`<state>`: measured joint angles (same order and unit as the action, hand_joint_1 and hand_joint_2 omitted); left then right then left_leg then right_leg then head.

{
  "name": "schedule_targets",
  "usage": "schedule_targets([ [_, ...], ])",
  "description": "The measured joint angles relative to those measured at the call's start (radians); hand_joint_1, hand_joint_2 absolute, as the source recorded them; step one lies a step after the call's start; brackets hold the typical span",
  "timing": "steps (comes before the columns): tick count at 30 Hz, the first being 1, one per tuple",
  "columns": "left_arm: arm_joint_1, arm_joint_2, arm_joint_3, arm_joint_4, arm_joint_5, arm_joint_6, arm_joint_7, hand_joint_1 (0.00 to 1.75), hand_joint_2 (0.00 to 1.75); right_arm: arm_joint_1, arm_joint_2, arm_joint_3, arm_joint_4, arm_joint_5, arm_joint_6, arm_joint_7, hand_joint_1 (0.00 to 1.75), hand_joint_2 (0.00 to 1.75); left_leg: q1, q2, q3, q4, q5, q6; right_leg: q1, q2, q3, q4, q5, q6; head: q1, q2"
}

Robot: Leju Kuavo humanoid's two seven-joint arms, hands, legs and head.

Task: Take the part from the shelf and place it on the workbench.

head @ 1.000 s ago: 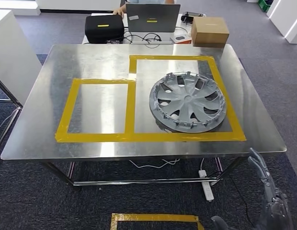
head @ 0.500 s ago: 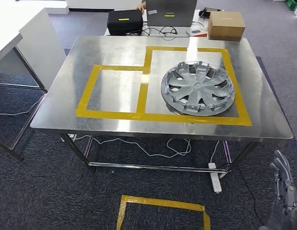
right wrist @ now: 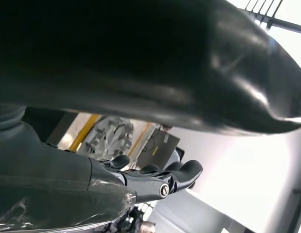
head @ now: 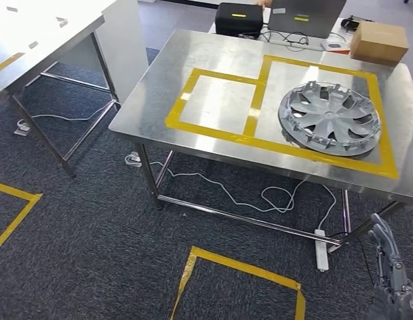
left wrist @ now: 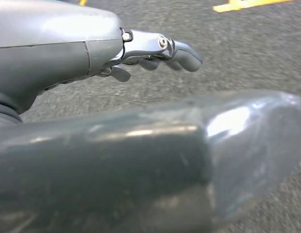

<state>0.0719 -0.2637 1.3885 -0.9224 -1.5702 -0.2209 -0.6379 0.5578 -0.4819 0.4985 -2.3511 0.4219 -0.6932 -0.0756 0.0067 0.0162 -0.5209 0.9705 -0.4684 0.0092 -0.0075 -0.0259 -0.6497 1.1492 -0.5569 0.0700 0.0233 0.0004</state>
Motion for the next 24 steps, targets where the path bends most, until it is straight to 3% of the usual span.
schedule_targets([
  [1,-0.002,-0.002,0.000,-0.004,0.000,0.000,0.000,0.00,0.00,0.000,-0.001,0.001,0.000,0.000,0.000,0.000,0.00,0.00,-0.003,-0.012,-0.018,0.000,0.015,0.003,0.002,0.015,-0.009,0.063,-0.044,-0.002,0.000,0.000],
  [2,-0.004,-0.004,0.000,-0.005,0.001,0.000,0.000,0.00,0.00,0.000,-0.002,0.002,0.000,0.000,0.000,0.000,0.00,0.00,-0.005,-0.025,-0.037,0.001,0.030,0.005,0.004,0.022,-0.011,0.113,-0.065,-0.006,0.001,0.000],
  [3,-0.004,-0.008,-0.001,-0.007,0.009,0.000,-0.001,0.00,0.00,0.000,-0.003,0.003,0.000,0.002,0.000,0.000,0.00,0.00,-0.008,-0.037,-0.056,0.002,0.046,0.005,0.007,0.024,0.001,0.136,-0.059,-0.010,0.001,0.000],
  [4,-0.002,-0.014,-0.004,-0.010,0.030,0.003,0.001,0.00,0.00,0.000,-0.004,0.004,0.000,0.006,0.000,0.003,0.00,0.00,-0.009,-0.049,-0.074,0.002,0.060,0.005,0.010,0.028,0.027,0.128,-0.033,-0.016,0.001,0.000],
  [6,0.011,-0.032,-0.043,-0.021,0.162,0.045,0.049,0.00,0.00,0.002,-0.007,0.006,0.000,0.023,0.000,0.018,0.00,0.00,-0.010,-0.073,-0.104,0.003,0.089,0.001,0.014,0.061,0.126,0.013,0.017,-0.028,0.001,0.000],
  [8,0.054,-0.052,-0.160,-0.062,0.428,0.139,0.225,0.00,0.00,0.001,-0.011,0.011,-0.002,0.046,0.000,0.040,0.00,0.00,-0.011,-0.094,-0.122,0.005,0.117,-0.007,0.014,0.108,0.228,-0.139,0.008,-0.037,-0.001,0.000],
  [9,0.091,-0.058,-0.250,-0.101,0.569,0.192,0.352,0.00,0.00,0.001,-0.013,0.015,-0.003,0.055,0.000,0.049,0.00,0.00,-0.010,-0.104,-0.128,0.004,0.130,-0.011,0.016,0.120,0.251,-0.184,-0.005,-0.040,0.000,0.000],
  [11,0.177,-0.058,-0.479,-0.194,0.779,0.274,0.586,0.00,0.00,0.000,-0.016,0.022,-0.005,0.065,0.000,0.061,0.00,0.00,-0.010,-0.121,-0.137,-0.001,0.153,-0.022,0.016,0.100,0.246,-0.199,-0.001,-0.043,0.001,0.000],
  [12,0.214,-0.050,-0.604,-0.230,0.840,0.304,0.652,0.00,0.00,-0.001,-0.019,0.025,-0.006,0.067,0.000,0.063,0.00,0.00,-0.013,-0.115,-0.143,0.003,0.145,-0.026,0.014,0.082,0.238,-0.198,0.007,-0.048,-0.001,0.000],
  [13,0.242,-0.042,-0.722,-0.254,0.881,0.325,0.682,0.00,0.00,-0.002,-0.021,0.027,-0.006,0.066,0.000,0.064,0.00,0.00,-0.016,-0.099,-0.152,0.023,0.114,-0.031,0.011,0.063,0.229,-0.197,0.017,-0.054,-0.005,0.000],
  [15,0.280,-0.024,-0.913,-0.286,0.932,0.354,0.682,0.00,0.00,-0.003,-0.023,0.031,-0.006,0.065,0.000,0.062,0.00,0.00,-0.016,-0.050,-0.177,0.124,0.003,-0.038,0.009,0.026,0.204,-0.197,0.039,-0.065,-0.010,0.000],
  [16,0.294,-0.015,-0.978,-0.301,0.947,0.364,0.678,0.00,0.00,-0.002,-0.024,0.033,-0.006,0.065,0.000,0.061,0.00,0.00,-0.012,-0.036,-0.189,0.195,-0.045,-0.041,0.010,0.010,0.191,-0.196,0.050,-0.066,-0.010,0.000],
  [17,0.308,-0.007,-1.030,-0.315,0.956,0.372,0.675,0.00,0.00,-0.002,-0.024,0.034,-0.006,0.064,0.000,0.060,0.00,0.00,-0.008,-0.030,-0.194,0.258,-0.070,-0.044,0.010,-0.004,0.177,-0.194,0.061,-0.065,-0.010,0.000],
  [18,0.321,0.002,-1.069,-0.325,0.963,0.379,0.673,0.00,0.00,-0.002,-0.024,0.035,-0.006,0.064,0.000,0.058,0.00,0.00,-0.005,-0.027,-0.188,0.295,-0.069,-0.046,0.010,-0.017,0.164,-0.192,0.071,-0.063,-0.011,0.000],
  [19,0.334,0.011,-1.103,-0.334,0.967,0.384,0.672,0.00,0.00,-0.002,-0.025,0.036,-0.006,0.063,0.000,0.056,0.00,0.00,-0.003,-0.025,-0.167,0.297,-0.051,-0.048,0.010,-0.030,0.150,-0.188,0.081,-0.060,-0.011,0.000],
  [21,0.354,0.025,-1.162,-0.349,0.974,0.390,0.669,0.00,0.00,-0.002,-0.025,0.037,-0.006,0.063,0.000,0.052,0.00,0.00,-0.002,0.004,-0.074,0.199,-0.007,-0.047,0.009,-0.054,0.126,-0.178,0.096,-0.052,-0.012,0.000],
  [23,0.363,0.034,-1.206,-0.362,0.976,0.393,0.667,0.00,0.00,-0.001,-0.025,0.038,-0.006,0.063,0.000,0.051,0.00,0.00,-0.009,0.053,0.023,0.059,-0.007,-0.039,0.012,-0.079,0.107,-0.167,0.107,-0.043,-0.013,0.000],
  [24,0.365,0.037,-1.221,-0.366,0.977,0.394,0.667,0.00,0.00,-0.001,-0.025,0.039,-0.006,0.063,0.000,0.051,0.00,0.00,-0.013,0.067,0.047,0.016,-0.014,-0.033,0.012,-0.093,0.101,-0.163,0.114,-0.037,-0.014,0.000],
])
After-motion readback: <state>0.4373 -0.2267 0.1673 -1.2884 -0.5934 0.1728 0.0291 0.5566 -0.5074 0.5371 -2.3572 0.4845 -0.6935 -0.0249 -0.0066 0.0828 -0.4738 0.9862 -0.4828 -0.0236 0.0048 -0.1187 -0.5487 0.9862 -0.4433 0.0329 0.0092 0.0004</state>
